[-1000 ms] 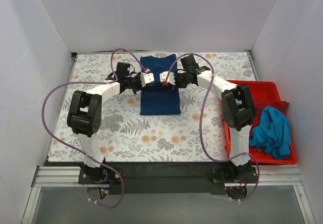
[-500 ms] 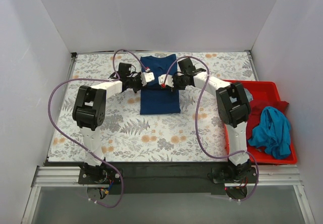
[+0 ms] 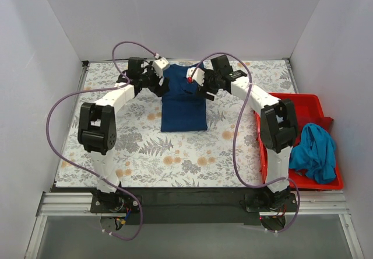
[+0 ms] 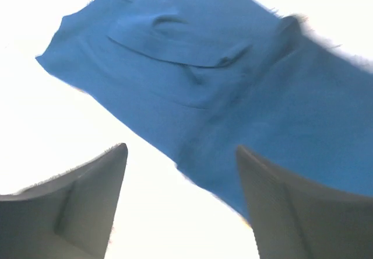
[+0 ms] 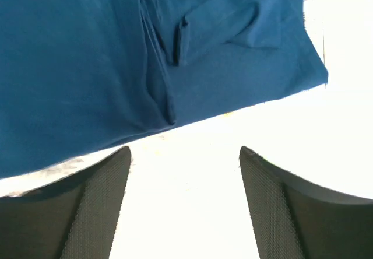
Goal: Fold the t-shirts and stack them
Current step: Fold the tshirt
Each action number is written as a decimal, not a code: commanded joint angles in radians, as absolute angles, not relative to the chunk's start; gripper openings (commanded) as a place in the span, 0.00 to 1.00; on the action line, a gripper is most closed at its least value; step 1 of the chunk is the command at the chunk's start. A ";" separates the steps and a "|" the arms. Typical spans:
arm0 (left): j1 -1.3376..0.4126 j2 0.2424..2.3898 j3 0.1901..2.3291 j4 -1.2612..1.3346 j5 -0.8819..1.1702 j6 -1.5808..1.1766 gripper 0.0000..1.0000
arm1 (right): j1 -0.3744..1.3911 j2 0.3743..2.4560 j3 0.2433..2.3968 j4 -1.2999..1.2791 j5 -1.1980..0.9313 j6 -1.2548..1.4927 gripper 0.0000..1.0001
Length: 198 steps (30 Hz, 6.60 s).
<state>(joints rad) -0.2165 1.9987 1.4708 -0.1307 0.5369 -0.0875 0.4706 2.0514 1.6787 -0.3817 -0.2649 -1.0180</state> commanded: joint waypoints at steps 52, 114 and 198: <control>-0.117 1.440 0.957 -0.325 0.898 -0.360 0.83 | 0.399 1.617 1.230 -0.500 -0.556 -0.572 0.97; -0.256 1.711 0.962 -0.469 0.672 0.626 0.00 | 0.660 1.795 1.116 -0.354 -0.284 -0.980 0.01; -0.092 1.781 1.180 -0.620 0.921 0.153 0.00 | 0.592 2.138 1.842 -0.893 -0.531 -1.089 0.01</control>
<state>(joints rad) -0.0990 1.7351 1.1557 -0.7002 0.9638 0.1642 0.5930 2.0888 1.7683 -0.8833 -0.5018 -1.0515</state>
